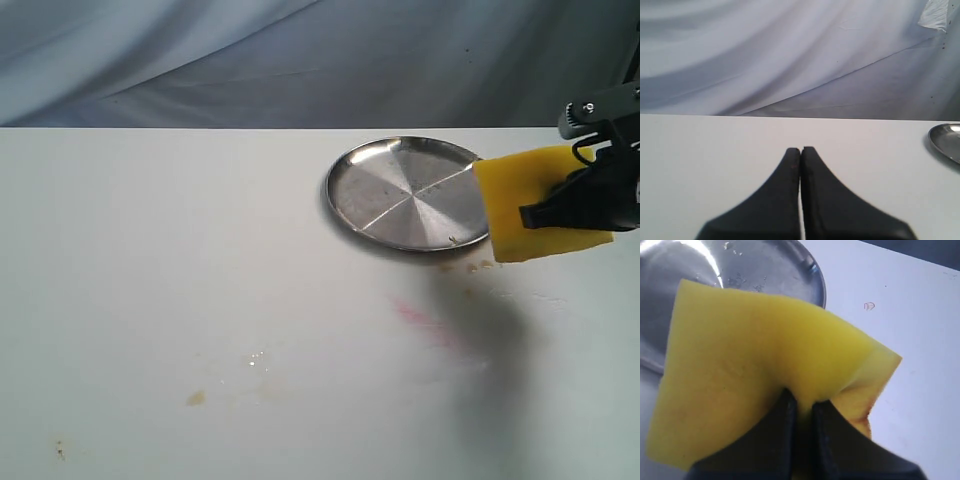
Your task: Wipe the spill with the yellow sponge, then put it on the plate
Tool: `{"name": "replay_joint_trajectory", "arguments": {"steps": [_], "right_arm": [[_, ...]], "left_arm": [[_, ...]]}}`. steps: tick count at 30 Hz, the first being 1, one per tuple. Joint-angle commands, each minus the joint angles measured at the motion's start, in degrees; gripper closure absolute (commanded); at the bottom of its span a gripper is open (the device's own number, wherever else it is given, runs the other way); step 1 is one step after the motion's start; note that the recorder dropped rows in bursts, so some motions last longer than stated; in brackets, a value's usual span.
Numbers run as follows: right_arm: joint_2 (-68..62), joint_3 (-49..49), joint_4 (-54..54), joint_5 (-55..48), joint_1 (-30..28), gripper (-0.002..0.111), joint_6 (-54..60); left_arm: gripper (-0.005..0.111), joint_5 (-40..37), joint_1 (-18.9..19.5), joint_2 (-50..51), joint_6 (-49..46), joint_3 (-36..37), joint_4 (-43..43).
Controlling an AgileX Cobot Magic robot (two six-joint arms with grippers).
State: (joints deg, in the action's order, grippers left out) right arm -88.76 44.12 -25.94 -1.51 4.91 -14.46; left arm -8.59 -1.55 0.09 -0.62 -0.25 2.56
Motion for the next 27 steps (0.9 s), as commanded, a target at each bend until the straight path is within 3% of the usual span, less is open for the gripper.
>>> {"name": "replay_joint_trajectory", "arguments": {"steps": [1,7,13,19,27], "right_arm": [[-3.7,-0.3,-0.6,5.0,-1.5,0.108,-0.5],[-11.2,-0.3,2.7,12.7,-1.7,0.108,0.9],[-14.9,-0.3,9.1,9.6,-1.7,0.108,0.7],[-11.9,-1.1,9.1,9.7,-1.3,0.108,-10.4],[-6.2,-5.4,10.5,9.8,-0.1,0.108,-15.8]], "left_arm": [[0.105,0.2,0.0,-0.1,0.1,0.3,0.0],[0.105,0.2,0.0,-0.1,0.1,0.3,0.0],[0.105,0.2,0.0,-0.1,-0.1,0.3,0.0],[0.105,0.2,0.0,-0.1,-0.1,0.3,0.0],[0.105,0.2,0.0,-0.1,0.1,0.3,0.0]]}}
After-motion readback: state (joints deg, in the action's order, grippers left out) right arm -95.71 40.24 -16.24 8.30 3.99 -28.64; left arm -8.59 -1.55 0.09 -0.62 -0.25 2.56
